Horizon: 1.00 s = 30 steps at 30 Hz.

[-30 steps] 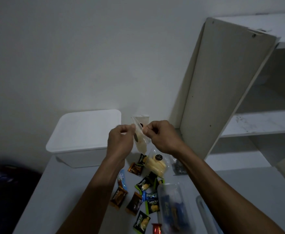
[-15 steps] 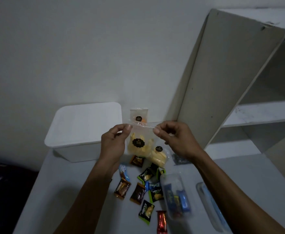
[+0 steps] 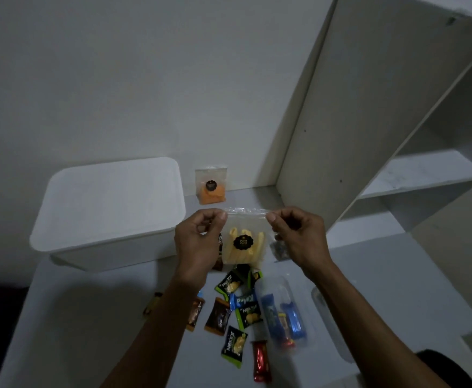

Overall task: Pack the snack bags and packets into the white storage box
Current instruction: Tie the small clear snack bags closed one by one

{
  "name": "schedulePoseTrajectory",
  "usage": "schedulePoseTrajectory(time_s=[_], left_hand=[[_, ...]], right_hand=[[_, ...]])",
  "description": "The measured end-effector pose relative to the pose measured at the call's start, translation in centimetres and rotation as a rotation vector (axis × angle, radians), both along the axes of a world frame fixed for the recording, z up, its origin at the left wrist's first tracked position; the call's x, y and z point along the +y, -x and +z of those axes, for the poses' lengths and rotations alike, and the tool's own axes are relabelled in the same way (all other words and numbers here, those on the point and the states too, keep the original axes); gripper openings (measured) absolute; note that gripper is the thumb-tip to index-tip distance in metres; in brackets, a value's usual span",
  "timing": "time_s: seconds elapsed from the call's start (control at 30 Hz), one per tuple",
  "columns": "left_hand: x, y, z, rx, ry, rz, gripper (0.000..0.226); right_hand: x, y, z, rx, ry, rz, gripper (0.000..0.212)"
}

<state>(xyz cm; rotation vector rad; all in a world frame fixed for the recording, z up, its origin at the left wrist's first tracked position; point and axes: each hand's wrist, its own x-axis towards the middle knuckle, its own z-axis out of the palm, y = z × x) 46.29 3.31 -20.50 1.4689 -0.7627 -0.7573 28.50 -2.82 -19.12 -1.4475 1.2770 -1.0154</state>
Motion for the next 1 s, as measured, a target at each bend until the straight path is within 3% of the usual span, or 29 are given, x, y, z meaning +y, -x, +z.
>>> schedulePoseTrajectory(time_s=[0.33, 0.5, 0.57, 0.67, 0.8, 1.0], left_hand=[[-13.3, 0.9, -1.9, 0.082, -0.030, 0.114, 0.013], [-19.7, 0.5, -6.1, -0.036, -0.095, 0.167, 0.009], [-21.9, 0.5, -8.0, 0.005, -0.156, 0.218, 0.009], [-24.5, 0.6, -10.4, 0.140, -0.160, 0.272, 0.014], [-26.7, 0.4, -12.2, 0.129, -0.186, 0.286, 0.003], [-29.6, -0.2, -14.0, 0.086, -0.205, 0.358, 0.005]], right_hand=[[-13.7, -1.1, -2.2, -0.006, 0.035, -0.076, 0.010], [-20.8, -2.6, -6.4, 0.012, -0.009, -0.096, 0.008], [-22.9, -2.9, -8.5, 0.042, -0.031, -0.102, 0.008], [-25.4, -3.4, -11.5, 0.081, -0.069, -0.126, 0.010], [-27.4, -4.4, -14.1, 0.057, -0.130, -0.176, 0.008], [-29.5, -5.9, -15.6, 0.044, -0.135, -0.248, 0.010]])
